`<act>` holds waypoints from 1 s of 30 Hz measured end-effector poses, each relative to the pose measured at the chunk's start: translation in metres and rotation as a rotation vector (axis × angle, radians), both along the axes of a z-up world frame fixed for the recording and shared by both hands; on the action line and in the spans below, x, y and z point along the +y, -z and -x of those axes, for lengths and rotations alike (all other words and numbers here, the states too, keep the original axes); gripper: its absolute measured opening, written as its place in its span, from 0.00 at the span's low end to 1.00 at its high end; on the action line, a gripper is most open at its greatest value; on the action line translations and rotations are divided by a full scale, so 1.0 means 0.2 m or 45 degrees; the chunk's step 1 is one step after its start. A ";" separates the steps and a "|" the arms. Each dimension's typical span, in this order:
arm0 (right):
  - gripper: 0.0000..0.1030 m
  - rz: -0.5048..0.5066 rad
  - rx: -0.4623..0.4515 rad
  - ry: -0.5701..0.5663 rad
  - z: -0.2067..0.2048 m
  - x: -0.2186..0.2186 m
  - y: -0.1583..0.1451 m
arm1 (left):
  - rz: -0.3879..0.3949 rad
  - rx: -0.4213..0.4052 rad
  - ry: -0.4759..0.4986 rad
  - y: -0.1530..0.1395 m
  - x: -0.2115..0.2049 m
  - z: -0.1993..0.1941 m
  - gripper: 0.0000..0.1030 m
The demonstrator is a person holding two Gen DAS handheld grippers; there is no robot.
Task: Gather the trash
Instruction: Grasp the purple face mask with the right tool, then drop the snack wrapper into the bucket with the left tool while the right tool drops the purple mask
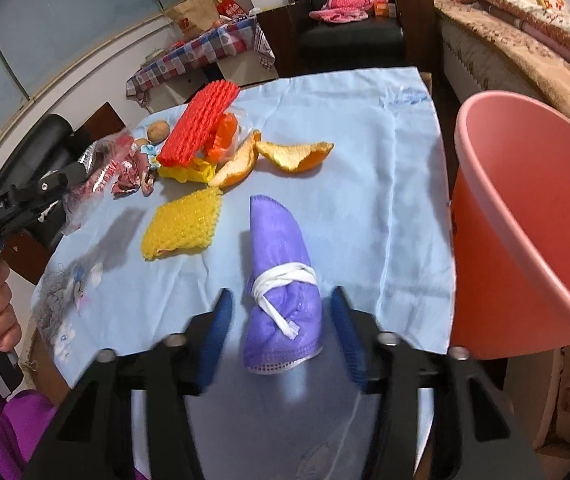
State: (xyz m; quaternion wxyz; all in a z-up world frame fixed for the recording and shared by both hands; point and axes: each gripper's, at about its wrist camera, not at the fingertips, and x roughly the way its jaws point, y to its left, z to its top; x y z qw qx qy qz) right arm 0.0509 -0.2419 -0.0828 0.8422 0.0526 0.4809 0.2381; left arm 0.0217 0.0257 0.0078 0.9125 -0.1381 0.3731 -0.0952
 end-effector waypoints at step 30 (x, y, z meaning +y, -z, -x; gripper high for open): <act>0.33 -0.124 -0.223 0.452 0.11 -0.59 -0.20 | 0.031 -0.114 0.327 -0.15 -0.56 -0.16 0.09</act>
